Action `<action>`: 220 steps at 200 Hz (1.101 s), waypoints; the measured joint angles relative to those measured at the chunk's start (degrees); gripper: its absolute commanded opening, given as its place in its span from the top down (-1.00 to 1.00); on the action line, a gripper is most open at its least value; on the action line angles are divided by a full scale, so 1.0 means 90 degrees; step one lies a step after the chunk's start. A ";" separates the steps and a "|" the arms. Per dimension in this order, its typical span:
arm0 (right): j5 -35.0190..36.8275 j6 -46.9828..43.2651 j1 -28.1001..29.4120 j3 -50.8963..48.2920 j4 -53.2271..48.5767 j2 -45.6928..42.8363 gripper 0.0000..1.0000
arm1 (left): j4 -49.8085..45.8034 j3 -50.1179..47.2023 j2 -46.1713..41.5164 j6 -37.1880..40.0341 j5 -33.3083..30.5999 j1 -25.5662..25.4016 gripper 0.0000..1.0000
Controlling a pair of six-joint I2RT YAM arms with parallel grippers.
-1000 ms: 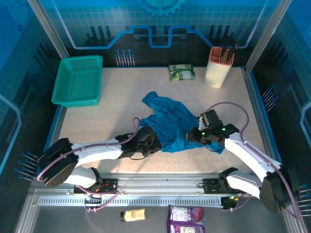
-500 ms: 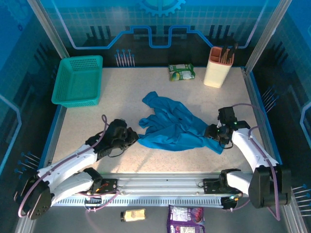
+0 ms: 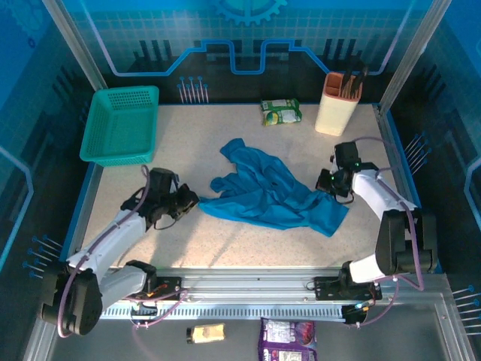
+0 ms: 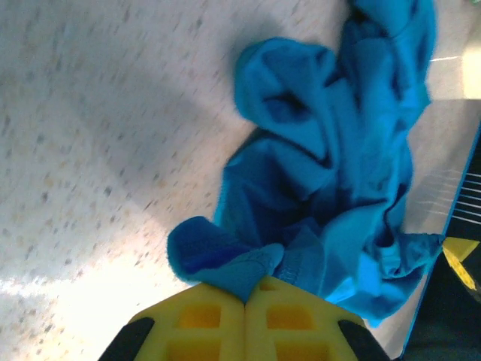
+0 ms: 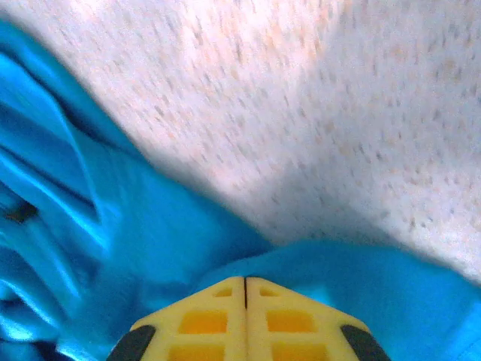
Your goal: Fold the inside-out t-shirt
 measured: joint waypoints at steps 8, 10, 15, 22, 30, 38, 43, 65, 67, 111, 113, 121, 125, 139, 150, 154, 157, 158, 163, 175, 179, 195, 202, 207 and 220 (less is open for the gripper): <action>-0.0010 -0.0039 0.0000 0.0270 -0.0029 0.0012 1.00 | -0.0061 0.0282 0.0090 0.0148 0.0141 0.0170 1.00; -0.0010 -0.0053 0.0000 0.0347 -0.0041 0.0012 1.00 | -0.0078 0.0362 0.0107 0.0180 0.0185 0.0211 1.00; -0.0010 -0.0058 0.0000 0.0517 -0.0083 0.0007 1.00 | -0.0102 0.0563 0.0160 0.0291 0.0282 0.0328 1.00; -0.0007 -0.0080 0.0000 0.0794 -0.0160 -0.0010 1.00 | -0.0155 0.0835 0.0221 0.0425 0.0393 0.0471 1.00; -0.0002 -0.0119 0.0000 0.1112 -0.0257 -0.0039 1.00 | -0.0231 0.1214 0.0301 0.0568 0.0546 0.0644 1.00; 0.0002 -0.0155 0.0000 0.1460 -0.0393 -0.0107 1.00 | -0.0301 0.1620 0.0379 0.0719 0.0673 0.0792 1.00; 0.0017 -0.0180 0.0000 0.1649 -0.0469 -0.0165 1.00 | -0.0347 0.1853 0.0420 0.0789 0.0733 0.0867 1.00; 0.0070 -0.0318 0.0000 0.2657 -0.0925 -0.0512 1.00 | -0.0588 0.3024 0.0559 0.1156 0.1039 0.1064 1.00; 0.0083 -0.0330 0.0000 0.2742 -0.0962 -0.0539 1.00 | -0.0607 0.3104 0.0568 0.1188 0.1049 0.1069 1.00; 0.0291 -0.0478 -0.0032 0.5360 -0.1848 -0.0848 1.00 | -0.1324 0.5620 0.0789 0.1848 0.1314 0.1382 1.00; 0.0323 -0.0481 -0.0034 0.5472 -0.1877 -0.0872 1.00 | -0.1343 0.5719 0.0777 0.1887 0.1304 0.1426 1.00; 0.0393 -0.0488 -0.0046 0.5802 -0.1982 -0.0954 1.00 | -0.1455 0.6028 0.0726 0.1977 0.1246 0.1586 1.00; 0.0437 -0.0500 -0.0049 0.5945 -0.2035 -0.0998 1.00 | -0.1498 0.6147 0.0699 0.2004 0.1226 0.1661 1.00; 0.0539 -0.0505 -0.0075 0.6334 -0.2188 -0.1175 1.00 | -0.1610 0.6479 0.0546 0.2140 0.1066 0.2018 1.00; 0.0612 -0.0503 -0.0104 0.6504 -0.2273 -0.1246 1.00 | -0.1647 0.6611 0.0423 0.2195 0.0942 0.2297 1.00; 0.0624 -0.0503 -0.0117 0.6543 -0.2305 -0.1260 1.00 | -0.1651 0.6635 0.0389 0.2203 0.0906 0.2390 1.00; 0.0634 -0.0503 -0.0124 0.6562 -0.2327 -0.1273 1.00 | -0.1651 0.6642 0.0379 0.2212 0.0896 0.2443 1.00; 0.0636 -0.0503 -0.0126 0.6564 -0.2334 -0.1275 1.00 | -0.1651 0.6642 0.0374 0.2215 0.0894 0.2455 1.00; 0.0636 -0.0500 -0.0146 0.6569 -0.2346 -0.1275 1.00 | -0.1651 0.6645 0.0367 0.2225 0.0877 0.2526 1.00; 0.0617 -0.0500 -0.0189 0.6482 -0.2380 -0.1205 1.00 | -0.1632 0.6620 0.0430 0.2227 0.0903 0.2608 1.00; 0.0614 -0.0498 -0.0211 0.6390 -0.2373 -0.1158 1.00 | -0.1600 0.6581 0.0478 0.2222 0.0937 0.2611 1.00; 0.0566 -0.0474 -0.0260 0.5865 -0.2297 -0.0916 1.00 | -0.1406 0.6207 0.0750 0.2217 0.1168 0.2606 1.00; 0.0517 -0.0442 -0.0282 0.5474 -0.2181 -0.0787 1.00 | -0.1302 0.5892 0.0913 0.2222 0.1256 0.2599 1.00; 0.0469 -0.0423 -0.0294 0.5129 -0.2084 -0.0687 1.00 | -0.1251 0.5644 0.1027 0.2220 0.1304 0.2591 1.00; 0.0328 -0.0342 -0.0311 0.4250 -0.1829 -0.0284 1.00 | -0.1076 0.4823 0.1379 0.2220 0.1375 0.2548 1.00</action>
